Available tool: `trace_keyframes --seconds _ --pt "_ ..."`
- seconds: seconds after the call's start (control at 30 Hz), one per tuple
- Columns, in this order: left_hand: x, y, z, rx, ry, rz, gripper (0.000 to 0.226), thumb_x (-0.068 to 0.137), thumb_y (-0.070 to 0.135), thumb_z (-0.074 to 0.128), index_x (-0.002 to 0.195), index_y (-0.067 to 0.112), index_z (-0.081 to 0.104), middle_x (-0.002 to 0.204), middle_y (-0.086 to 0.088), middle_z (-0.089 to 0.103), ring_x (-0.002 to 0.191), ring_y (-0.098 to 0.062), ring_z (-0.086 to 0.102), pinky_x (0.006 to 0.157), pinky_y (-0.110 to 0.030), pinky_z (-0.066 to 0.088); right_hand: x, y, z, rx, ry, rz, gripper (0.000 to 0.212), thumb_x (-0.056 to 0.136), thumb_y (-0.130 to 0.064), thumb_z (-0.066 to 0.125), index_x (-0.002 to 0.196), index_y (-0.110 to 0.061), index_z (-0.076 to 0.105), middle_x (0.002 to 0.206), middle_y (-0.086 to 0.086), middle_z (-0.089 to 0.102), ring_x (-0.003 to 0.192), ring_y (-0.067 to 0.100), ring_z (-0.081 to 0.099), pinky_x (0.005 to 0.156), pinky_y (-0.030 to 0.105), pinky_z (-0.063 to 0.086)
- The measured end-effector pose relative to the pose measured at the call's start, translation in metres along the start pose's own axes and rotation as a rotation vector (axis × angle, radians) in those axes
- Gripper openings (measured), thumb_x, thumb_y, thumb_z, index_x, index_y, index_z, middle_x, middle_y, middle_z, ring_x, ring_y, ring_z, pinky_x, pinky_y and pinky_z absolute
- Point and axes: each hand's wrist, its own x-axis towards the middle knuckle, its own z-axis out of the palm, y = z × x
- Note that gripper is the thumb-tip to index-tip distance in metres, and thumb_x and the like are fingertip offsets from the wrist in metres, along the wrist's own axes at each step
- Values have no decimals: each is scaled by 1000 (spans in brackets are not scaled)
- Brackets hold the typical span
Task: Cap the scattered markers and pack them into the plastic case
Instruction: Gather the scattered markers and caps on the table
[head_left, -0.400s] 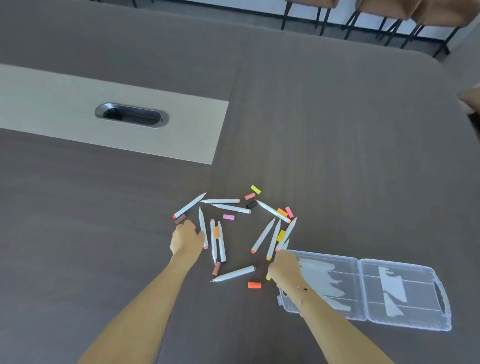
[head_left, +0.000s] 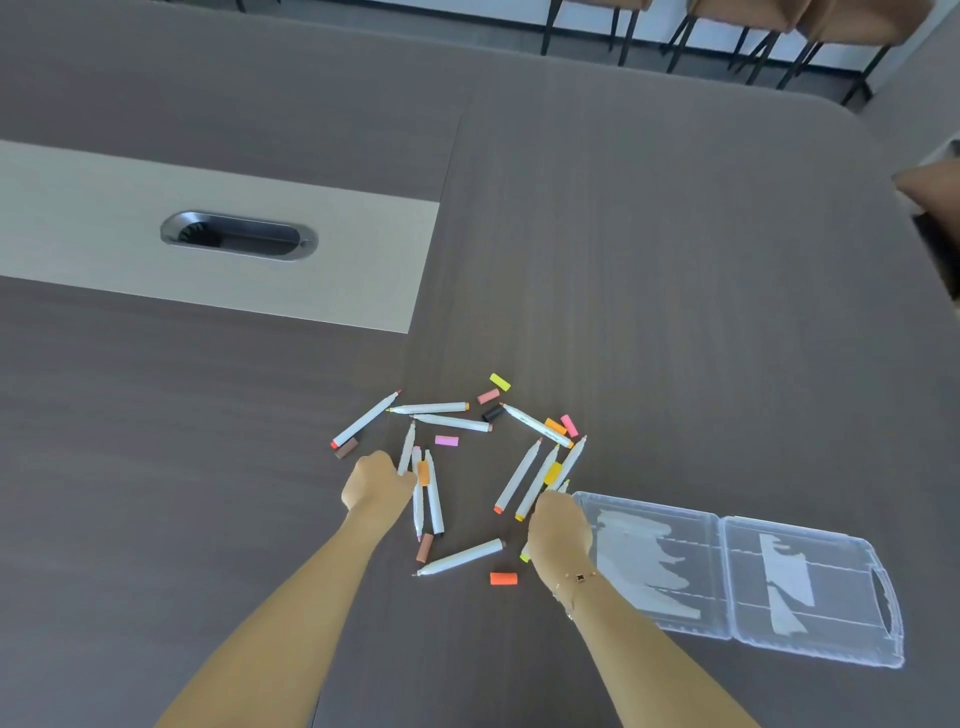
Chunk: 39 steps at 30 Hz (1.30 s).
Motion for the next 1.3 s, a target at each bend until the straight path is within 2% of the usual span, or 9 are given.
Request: trace_keyframes --seconds 0.17,0.33,0.43,0.6,0.73,0.9,1.07,1.17,1.3 --pt "2 -1 -4 -167 -68 71 31 86 27 53 64 9 40 66 -10 55 49 -17 43 45 -23 31 6 5 0 -8 75 64 27 97 -16 50 123 -10 54 119 6 60 110 20 60 85 19 50" --pt "0 -3 -19 -221 -130 135 19 89 23 51 76 10 46 64 -5 52 58 -14 54 51 -22 35 13 9 -8 423 -18 182 12 87 -17 55 80 -7 55 67 3 56 57 13 57 54 24 50" --pt "0 -4 -25 -220 -142 138 13 88 21 54 90 10 48 69 -4 48 57 -12 45 54 -23 35 17 14 -22 585 22 236 27 89 -27 48 68 -12 45 63 5 50 54 14 49 50 22 38" --pt "-5 3 -25 -233 -192 54 17 96 18 42 102 3 49 71 -1 47 58 -11 46 49 -21 39 44 17 -45 730 -9 279 17 94 -16 44 82 -7 50 79 7 52 66 16 52 61 29 51" --pt "-12 7 -24 -90 -226 32 24 95 6 46 113 1 61 109 -9 61 94 -19 57 68 -23 44 61 8 -45 661 16 294 8 95 -9 47 98 -2 49 72 5 46 60 13 46 51 21 40" --pt "-6 2 -7 -318 -46 -25 17 87 -2 41 74 9 41 68 -4 43 53 -12 36 45 -21 28 70 5 -35 567 26 217 14 95 -14 49 83 -7 50 69 3 46 55 10 43 44 17 30" --pt "1 -6 -15 77 -38 446 18 84 12 42 67 18 37 66 1 38 52 -14 30 49 -24 28 76 4 -31 495 50 170 31 93 -19 53 66 -18 39 64 1 44 54 10 44 46 16 30" --pt "2 -19 -24 377 -117 797 35 83 4 45 98 33 56 94 6 45 58 -14 42 50 -20 32 78 7 -29 512 80 178 29 92 -23 55 66 -17 42 63 2 45 55 12 45 48 18 32" --pt "16 -23 -28 793 -145 991 59 67 -16 43 112 22 52 112 2 44 64 -26 52 53 -38 44 79 12 -27 512 79 181 24 92 -31 51 77 -13 51 67 3 50 59 13 49 52 22 40"
